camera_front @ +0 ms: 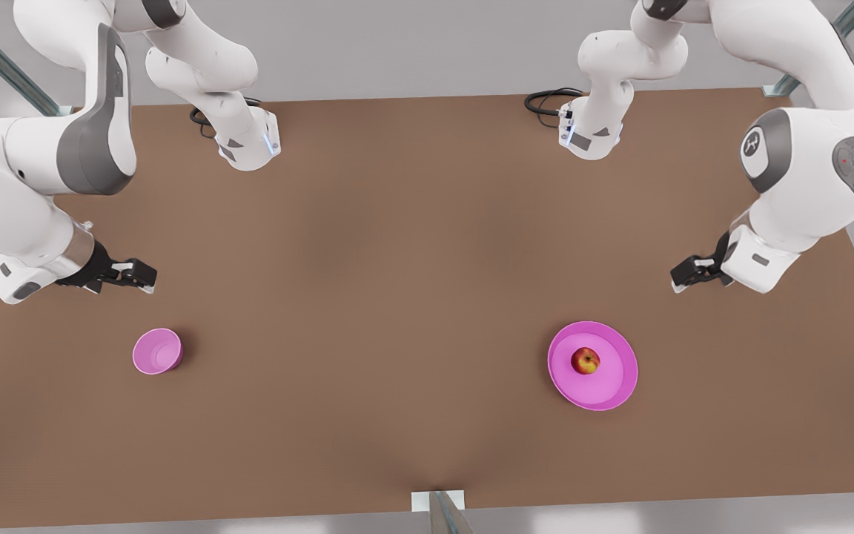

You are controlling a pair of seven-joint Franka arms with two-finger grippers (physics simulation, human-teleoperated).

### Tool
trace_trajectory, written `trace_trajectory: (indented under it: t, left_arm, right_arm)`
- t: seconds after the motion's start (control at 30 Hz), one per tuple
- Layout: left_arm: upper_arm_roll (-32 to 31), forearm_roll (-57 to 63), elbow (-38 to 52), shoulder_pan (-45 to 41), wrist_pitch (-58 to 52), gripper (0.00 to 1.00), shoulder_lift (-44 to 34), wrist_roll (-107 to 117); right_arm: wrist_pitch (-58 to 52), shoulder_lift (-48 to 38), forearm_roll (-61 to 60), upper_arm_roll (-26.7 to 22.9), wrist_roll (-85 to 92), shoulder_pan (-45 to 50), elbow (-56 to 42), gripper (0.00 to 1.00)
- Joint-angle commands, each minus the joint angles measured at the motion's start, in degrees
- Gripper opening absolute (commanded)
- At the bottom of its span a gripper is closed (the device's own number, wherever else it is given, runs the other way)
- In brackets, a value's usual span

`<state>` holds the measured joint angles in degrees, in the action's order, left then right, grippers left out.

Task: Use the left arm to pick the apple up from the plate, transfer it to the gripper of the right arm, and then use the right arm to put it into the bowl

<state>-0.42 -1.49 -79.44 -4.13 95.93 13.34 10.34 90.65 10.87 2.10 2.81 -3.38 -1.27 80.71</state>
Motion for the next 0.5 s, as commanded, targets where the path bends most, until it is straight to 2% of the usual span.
trace_trajectory:
  t: [0.0,0.07,0.23,0.37,0.47]
  left_arm:
    - [-0.02,0.25,0.08,-0.09,0.49,1.0,0.46,-11.39]
    - [-0.02,0.43,0.96,-5.7,4.16,1.0,5.45,-11.39]
    - [-0.02,0.26,1.48,-11.6,17.53,1.0,18.47,-11.66]
    - [0.16,-0.62,-6.51,-10.81,29.13,1.0,21.02,-11.22]
    - [0.42,-0.45,-6.6,-9.84,33.27,1.0,24.89,-10.6]
  right_arm:
    - [0.06,-0.06,0.01,0.09,-0.23,0.03,-0.03,1.0]
    - [1.11,-0.06,-0.08,0.09,-0.49,0.12,-0.03,1.0]
    - [1.29,0.11,-0.96,0.44,-0.23,0.12,-0.03,1.0]
    - [1.29,0.46,-1.66,0.53,-0.23,0.39,-0.03,1.0]
    - [1.64,0.47,-1.66,0.53,-0.67,0.47,-0.03,1.0]
